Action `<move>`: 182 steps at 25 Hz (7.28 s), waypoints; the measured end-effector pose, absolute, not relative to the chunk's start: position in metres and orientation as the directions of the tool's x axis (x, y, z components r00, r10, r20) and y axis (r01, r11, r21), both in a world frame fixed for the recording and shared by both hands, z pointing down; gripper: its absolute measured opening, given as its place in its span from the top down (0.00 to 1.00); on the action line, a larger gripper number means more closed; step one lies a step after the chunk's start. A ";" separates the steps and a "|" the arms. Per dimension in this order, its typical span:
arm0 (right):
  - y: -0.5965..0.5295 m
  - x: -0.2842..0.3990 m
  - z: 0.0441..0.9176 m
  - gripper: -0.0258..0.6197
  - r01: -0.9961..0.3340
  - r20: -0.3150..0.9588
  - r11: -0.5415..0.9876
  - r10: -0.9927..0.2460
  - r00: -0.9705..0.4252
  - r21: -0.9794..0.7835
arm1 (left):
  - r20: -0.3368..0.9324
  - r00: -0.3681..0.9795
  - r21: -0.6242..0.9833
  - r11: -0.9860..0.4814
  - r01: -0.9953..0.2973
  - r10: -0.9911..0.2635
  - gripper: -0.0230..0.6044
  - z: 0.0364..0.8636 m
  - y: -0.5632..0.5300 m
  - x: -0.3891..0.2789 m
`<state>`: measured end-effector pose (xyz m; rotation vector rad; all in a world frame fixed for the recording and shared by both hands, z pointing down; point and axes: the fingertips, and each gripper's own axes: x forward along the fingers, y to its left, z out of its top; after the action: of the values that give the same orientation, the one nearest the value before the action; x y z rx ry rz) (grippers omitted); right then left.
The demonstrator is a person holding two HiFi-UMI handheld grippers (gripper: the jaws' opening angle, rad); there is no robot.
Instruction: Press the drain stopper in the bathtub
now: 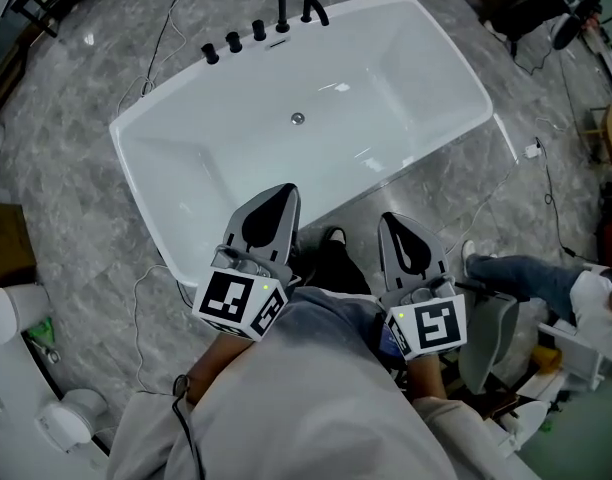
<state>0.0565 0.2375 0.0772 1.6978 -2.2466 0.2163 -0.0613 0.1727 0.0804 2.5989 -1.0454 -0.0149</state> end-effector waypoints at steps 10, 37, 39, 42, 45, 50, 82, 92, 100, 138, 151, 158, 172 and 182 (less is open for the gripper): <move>0.169 0.067 0.080 0.94 -0.910 0.326 0.410 -0.870 -0.370 0.059 | 0.134 0.630 0.308 -0.573 -0.760 -0.765 0.96 0.086 0.127 -0.048; -0.022 0.130 0.252 0.94 -0.693 0.490 0.719 -0.585 -0.647 -0.056 | 0.362 0.341 0.294 -0.241 -0.925 -0.867 0.95 0.261 -0.028 0.055; -0.032 0.128 0.273 0.94 -0.687 0.503 0.724 -0.571 -0.648 -0.064 | 0.378 0.336 0.299 -0.230 -0.926 -0.863 0.96 0.282 -0.037 0.053; -0.048 0.127 0.305 0.94 -0.682 0.520 0.727 -0.554 -0.650 -0.078 | 0.393 0.323 0.296 -0.214 -0.931 -0.861 0.96 0.312 -0.054 0.051; -0.060 0.127 0.335 0.94 -0.685 0.533 0.722 -0.542 -0.650 -0.100 | 0.408 0.323 0.283 -0.219 -0.934 -0.854 0.96 0.340 -0.068 0.054; -0.081 0.120 0.391 0.94 -0.681 0.569 0.724 -0.514 -0.642 -0.115 | 0.440 0.329 0.284 -0.219 -0.934 -0.835 0.96 0.391 -0.089 0.051; -0.187 0.072 0.721 0.94 -0.631 0.747 0.774 -0.385 -0.542 -0.059 | 0.511 0.367 0.322 -0.222 -0.920 -0.778 0.95 0.650 -0.153 0.023; -0.210 0.052 0.810 0.94 -0.593 0.774 0.804 -0.350 -0.527 -0.041 | 0.563 0.361 0.313 -0.212 -0.926 -0.744 0.96 0.735 -0.173 0.014; -0.232 0.046 0.887 0.94 -0.571 0.822 0.821 -0.317 -0.474 -0.013 | 0.603 0.352 0.297 -0.208 -0.932 -0.716 0.95 0.788 -0.180 0.003; -0.284 0.073 1.027 0.94 -0.551 0.920 0.827 -0.295 -0.256 0.111 | 0.585 0.402 0.339 -0.238 -0.910 -0.704 0.95 0.816 -0.176 -0.004; -0.285 0.078 1.020 0.94 -0.652 0.907 0.757 -0.297 -0.298 0.034 | 0.584 0.397 0.341 -0.230 -0.911 -0.708 0.95 0.811 -0.177 -0.003; -0.263 0.090 0.986 0.94 -0.731 0.866 0.683 -0.353 -0.353 -0.020 | 0.581 0.381 0.331 -0.219 -0.918 -0.719 0.95 0.791 -0.180 -0.002; -0.236 0.071 0.805 0.94 -0.775 0.753 0.612 -0.432 -0.497 -0.160 | 0.544 0.348 0.293 -0.215 -0.931 -0.763 0.95 0.655 -0.171 -0.002; -0.188 0.069 0.620 0.94 -0.705 0.628 0.704 -0.509 -0.588 -0.090 | 0.488 0.344 0.226 -0.264 -0.938 -0.802 0.96 0.534 -0.151 0.008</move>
<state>0.0693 -0.1882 0.6199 0.9232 -2.3322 0.4450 0.0084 -0.1514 0.5345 2.1388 -1.5183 0.3806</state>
